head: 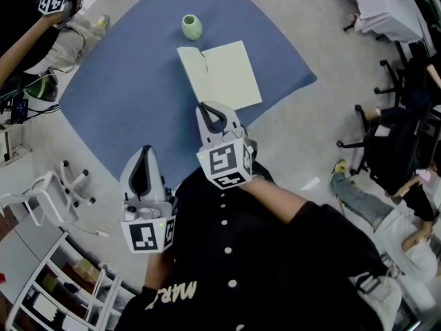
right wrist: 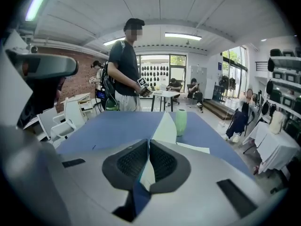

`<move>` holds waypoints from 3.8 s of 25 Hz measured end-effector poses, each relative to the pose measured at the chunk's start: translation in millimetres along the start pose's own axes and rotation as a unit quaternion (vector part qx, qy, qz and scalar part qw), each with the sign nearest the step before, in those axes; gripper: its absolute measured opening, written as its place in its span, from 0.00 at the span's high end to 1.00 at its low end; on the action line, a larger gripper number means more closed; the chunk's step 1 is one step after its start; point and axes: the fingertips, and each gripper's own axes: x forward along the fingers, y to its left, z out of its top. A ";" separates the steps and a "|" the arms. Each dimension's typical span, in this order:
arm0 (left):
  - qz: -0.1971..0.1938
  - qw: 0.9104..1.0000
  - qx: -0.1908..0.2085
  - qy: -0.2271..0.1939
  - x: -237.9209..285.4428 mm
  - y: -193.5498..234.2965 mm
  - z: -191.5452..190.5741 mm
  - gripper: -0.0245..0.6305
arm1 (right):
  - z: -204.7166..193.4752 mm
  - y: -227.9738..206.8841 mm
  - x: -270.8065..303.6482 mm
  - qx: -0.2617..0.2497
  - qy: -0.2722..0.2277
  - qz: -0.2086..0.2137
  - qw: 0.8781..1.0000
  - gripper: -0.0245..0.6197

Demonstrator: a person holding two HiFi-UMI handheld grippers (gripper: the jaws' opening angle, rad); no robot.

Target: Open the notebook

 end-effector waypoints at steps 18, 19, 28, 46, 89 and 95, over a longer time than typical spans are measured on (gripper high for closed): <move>0.034 0.999 -0.007 0.042 -19.0 48.7 -39.4 0.96 | -60.6 105.6 99.9 -0.123 0.039 -0.013 0.991 0.85; 0.035 0.998 -0.007 0.043 -20.0 49.9 -41.1 0.96 | -67.4 108.8 102.5 -0.122 0.046 -0.009 0.991 0.84; 0.033 0.999 -0.013 0.037 -22.4 49.0 -40.8 0.96 | -89.5 112.6 102.4 -0.079 0.078 0.036 0.993 0.77; 0.009 0.999 -0.001 -0.046 -36.9 8.4 39.5 0.96 | 31.5 18.4 -32.5 0.040 -0.067 0.059 0.995 0.95; 0.031 0.987 0.068 -0.143 -69.0 -10.0 144.8 0.96 | 134.5 -151.7 -293.3 0.038 -0.330 -0.098 0.938 0.96; 0.034 0.987 0.064 -0.142 -67.2 -7.1 141.6 0.96 | 136.8 -148.8 -284.5 0.034 -0.325 -0.091 0.941 0.96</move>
